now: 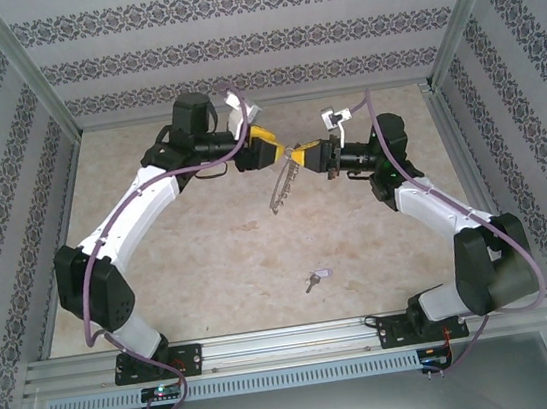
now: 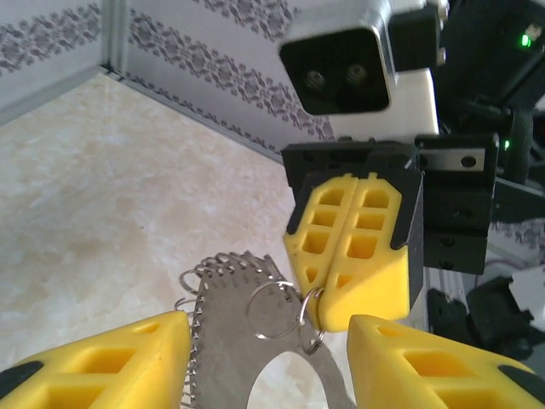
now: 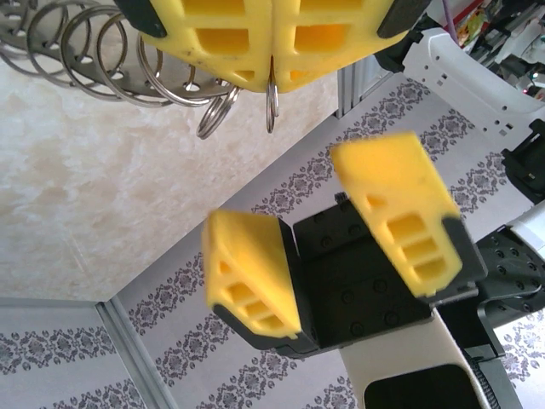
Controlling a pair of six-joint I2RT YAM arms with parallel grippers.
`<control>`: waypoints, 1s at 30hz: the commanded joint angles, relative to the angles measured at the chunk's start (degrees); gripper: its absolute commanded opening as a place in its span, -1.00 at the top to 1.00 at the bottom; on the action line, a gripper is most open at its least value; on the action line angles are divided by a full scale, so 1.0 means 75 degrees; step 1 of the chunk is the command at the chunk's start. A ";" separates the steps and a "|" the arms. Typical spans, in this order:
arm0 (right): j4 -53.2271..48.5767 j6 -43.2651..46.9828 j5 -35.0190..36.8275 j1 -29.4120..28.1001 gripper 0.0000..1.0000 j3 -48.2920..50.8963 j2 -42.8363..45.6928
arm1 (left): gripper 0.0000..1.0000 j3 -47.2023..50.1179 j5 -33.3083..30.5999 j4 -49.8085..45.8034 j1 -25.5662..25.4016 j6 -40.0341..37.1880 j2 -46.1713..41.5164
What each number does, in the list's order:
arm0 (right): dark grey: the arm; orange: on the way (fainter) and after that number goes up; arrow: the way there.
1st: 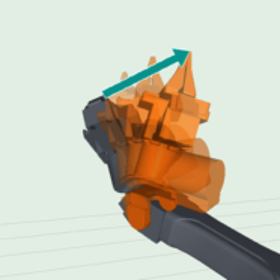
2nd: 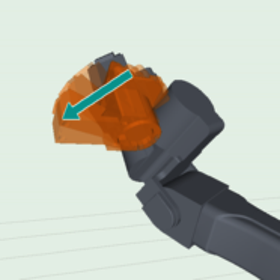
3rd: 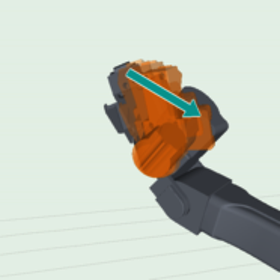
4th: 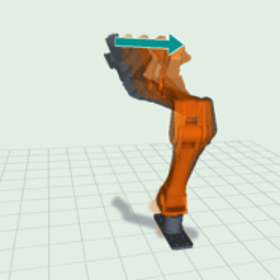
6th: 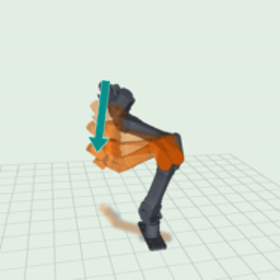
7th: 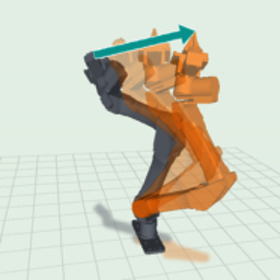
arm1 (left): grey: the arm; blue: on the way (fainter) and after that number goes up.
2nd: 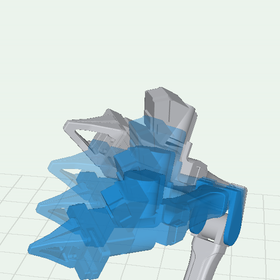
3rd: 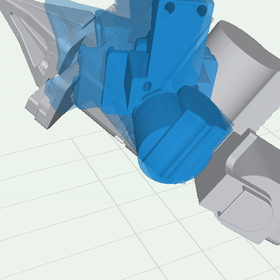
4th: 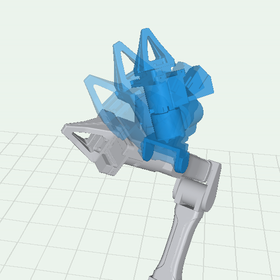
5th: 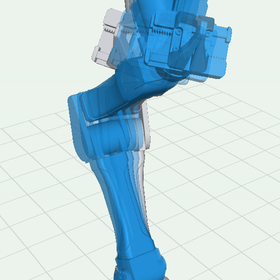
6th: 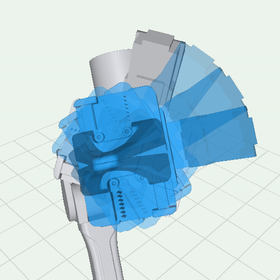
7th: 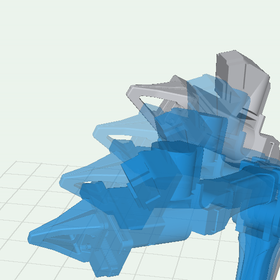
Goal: Put the keys on the keyring
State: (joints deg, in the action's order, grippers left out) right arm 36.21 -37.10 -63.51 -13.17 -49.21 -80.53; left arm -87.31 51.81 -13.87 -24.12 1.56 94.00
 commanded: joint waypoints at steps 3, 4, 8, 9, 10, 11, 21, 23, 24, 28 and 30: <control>0.0251 0.0158 -0.0122 0.0081 1.00 -0.0387 0.0120 | 0.09 0.0393 0.0403 0.1424 0.0209 0.1425 -0.0253; 0.0253 0.0161 -0.0122 0.0084 1.00 -0.0420 0.0120 | 0.12 0.0489 0.0581 0.1605 0.0216 0.1551 -0.0222; 0.0270 0.0125 -0.0134 0.0071 1.00 -0.0548 0.0109 | 0.23 0.0749 0.0971 0.2108 0.0216 0.1936 -0.0135; 0.0261 0.0116 -0.0145 0.0078 1.00 -0.0575 0.0112 | 0.25 0.0796 0.1073 0.2258 0.0213 0.2051 -0.0103; 0.0248 0.0108 -0.0148 0.0072 1.00 -0.0603 0.0109 | 0.26 0.0842 0.1169 0.2415 0.0212 0.2174 -0.0079; 0.0248 0.0096 -0.0146 0.0061 1.00 -0.0649 0.0103 | 0.27 0.0879 0.1255 0.2567 0.0205 0.2299 -0.0054; 0.0229 0.0054 -0.0134 -0.0015 1.00 -0.0868 -0.0042 | 0.33 0.1082 0.1693 0.3519 0.0174 0.3113 0.0053; 0.0245 0.0049 -0.0134 -0.0016 1.00 -0.0891 -0.0057 | 0.34 0.1123 0.1725 0.3579 0.0132 0.3177 0.0065; 0.0245 0.0049 -0.0134 -0.0024 1.00 -0.0898 -0.0064 | 0.34 0.1131 0.1720 0.3561 0.0111 0.3180 0.0080; 0.0239 0.0049 -0.0123 -0.0030 1.00 -0.0903 -0.0079 | 0.35 0.1199 0.1710 0.3625 0.0007 0.3258 0.0145; 0.0240 0.0049 -0.0116 -0.0041 1.00 -0.0892 -0.0079 | 0.36 0.1201 0.1662 0.3579 -0.0029 0.3262 0.0173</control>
State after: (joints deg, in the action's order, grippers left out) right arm 35.75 -37.17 -63.55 -12.91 -53.91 -81.14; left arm -79.07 63.00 9.78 -23.46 24.71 94.45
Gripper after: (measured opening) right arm 0.057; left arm 0.323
